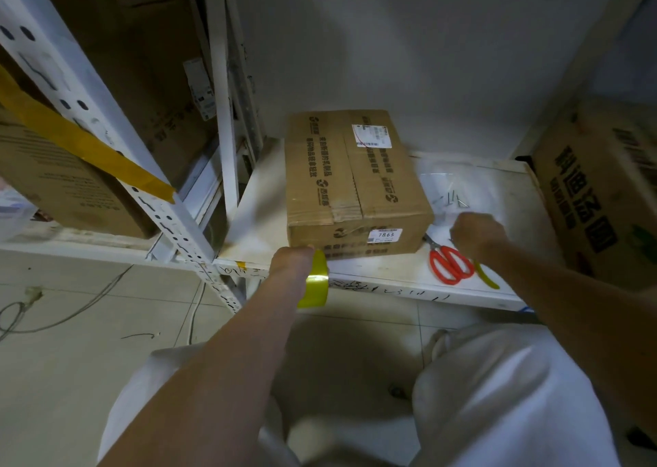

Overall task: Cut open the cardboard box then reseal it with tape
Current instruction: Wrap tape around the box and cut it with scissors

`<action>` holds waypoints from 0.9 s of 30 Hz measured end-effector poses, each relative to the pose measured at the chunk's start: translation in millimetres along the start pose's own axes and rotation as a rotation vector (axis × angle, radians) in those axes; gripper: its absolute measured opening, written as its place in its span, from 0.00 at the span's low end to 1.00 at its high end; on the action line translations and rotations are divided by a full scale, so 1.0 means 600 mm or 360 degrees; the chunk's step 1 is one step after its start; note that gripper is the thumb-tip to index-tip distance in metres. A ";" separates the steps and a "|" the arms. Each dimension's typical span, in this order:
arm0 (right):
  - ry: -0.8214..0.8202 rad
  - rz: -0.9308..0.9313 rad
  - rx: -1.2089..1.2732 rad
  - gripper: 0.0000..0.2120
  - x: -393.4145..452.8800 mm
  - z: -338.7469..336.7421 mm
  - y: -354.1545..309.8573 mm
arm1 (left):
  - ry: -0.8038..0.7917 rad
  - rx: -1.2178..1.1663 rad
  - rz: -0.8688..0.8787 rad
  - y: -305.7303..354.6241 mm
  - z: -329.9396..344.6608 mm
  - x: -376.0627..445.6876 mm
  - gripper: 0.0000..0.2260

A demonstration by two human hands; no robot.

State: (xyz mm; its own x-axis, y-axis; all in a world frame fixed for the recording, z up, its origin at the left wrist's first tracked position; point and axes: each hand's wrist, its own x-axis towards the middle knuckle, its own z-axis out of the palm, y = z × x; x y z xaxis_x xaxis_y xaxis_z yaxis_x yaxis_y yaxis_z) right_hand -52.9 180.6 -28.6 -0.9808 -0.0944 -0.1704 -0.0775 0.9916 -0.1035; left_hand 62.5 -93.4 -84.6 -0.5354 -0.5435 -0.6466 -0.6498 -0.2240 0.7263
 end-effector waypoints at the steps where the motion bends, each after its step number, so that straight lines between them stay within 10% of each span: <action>1: -0.0152 -0.0009 -0.0071 0.14 -0.006 0.015 0.007 | 0.0015 0.0004 0.0003 0.001 0.000 -0.004 0.19; 19: -0.0502 -0.0108 -0.0428 0.13 -0.006 0.020 0.026 | 0.0051 -0.0042 -0.0001 0.014 -0.016 -0.055 0.25; 27: -0.1555 -0.0137 -0.0151 0.10 -0.003 -0.079 0.021 | -0.0015 -0.0159 0.0129 0.012 -0.022 -0.065 0.10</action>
State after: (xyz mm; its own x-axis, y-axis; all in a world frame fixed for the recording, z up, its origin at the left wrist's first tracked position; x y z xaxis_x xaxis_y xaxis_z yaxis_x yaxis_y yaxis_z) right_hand -60.7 197.7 17.1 -0.3954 -0.1557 -0.9052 -0.1978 0.9768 -0.0816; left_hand 85.8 -84.2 -51.0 -0.5893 -0.5554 -0.5867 -0.5477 -0.2592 0.7955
